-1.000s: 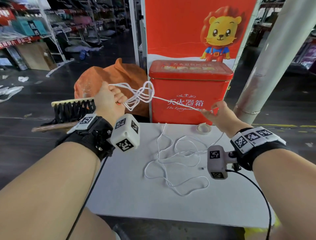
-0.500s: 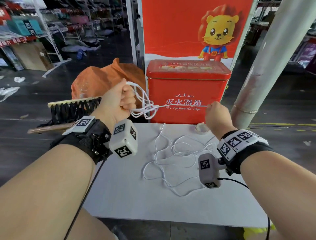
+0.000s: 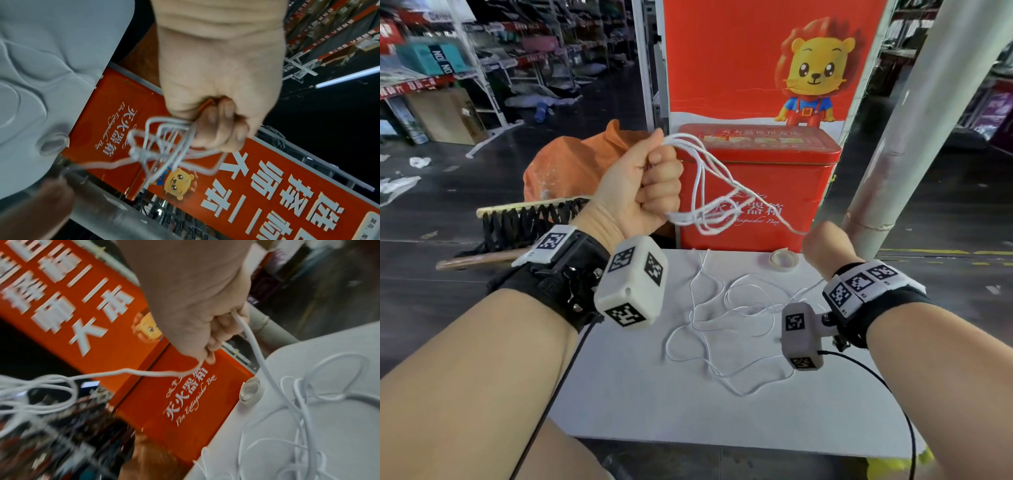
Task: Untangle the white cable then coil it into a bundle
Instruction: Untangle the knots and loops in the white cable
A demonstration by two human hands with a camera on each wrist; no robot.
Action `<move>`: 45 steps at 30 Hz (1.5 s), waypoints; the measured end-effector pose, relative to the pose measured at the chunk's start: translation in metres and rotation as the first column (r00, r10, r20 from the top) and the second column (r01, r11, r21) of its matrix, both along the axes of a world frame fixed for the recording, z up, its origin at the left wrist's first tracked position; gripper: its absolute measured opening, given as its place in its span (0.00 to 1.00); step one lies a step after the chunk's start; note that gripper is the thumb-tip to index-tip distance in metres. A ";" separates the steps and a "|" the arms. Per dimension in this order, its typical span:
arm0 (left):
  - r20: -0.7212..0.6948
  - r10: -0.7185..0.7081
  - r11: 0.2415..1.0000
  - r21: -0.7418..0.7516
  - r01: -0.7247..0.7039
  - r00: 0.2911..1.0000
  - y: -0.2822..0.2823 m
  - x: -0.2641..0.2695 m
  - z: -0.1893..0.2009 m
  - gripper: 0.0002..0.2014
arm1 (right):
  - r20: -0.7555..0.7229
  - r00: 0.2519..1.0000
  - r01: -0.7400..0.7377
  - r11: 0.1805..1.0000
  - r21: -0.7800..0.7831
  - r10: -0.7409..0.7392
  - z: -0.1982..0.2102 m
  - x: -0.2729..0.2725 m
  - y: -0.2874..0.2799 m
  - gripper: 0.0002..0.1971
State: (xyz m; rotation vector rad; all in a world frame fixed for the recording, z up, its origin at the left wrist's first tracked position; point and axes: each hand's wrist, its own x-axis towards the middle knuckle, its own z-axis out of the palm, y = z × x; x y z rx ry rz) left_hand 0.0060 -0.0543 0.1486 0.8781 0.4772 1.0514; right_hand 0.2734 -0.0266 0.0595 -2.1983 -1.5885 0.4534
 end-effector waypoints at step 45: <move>-0.458 -0.051 0.988 -0.155 -0.024 0.887 -0.007 0.041 -0.027 0.23 | -0.134 0.701 -0.571 0.664 0.482 0.700 0.058 -0.068 -0.024 0.19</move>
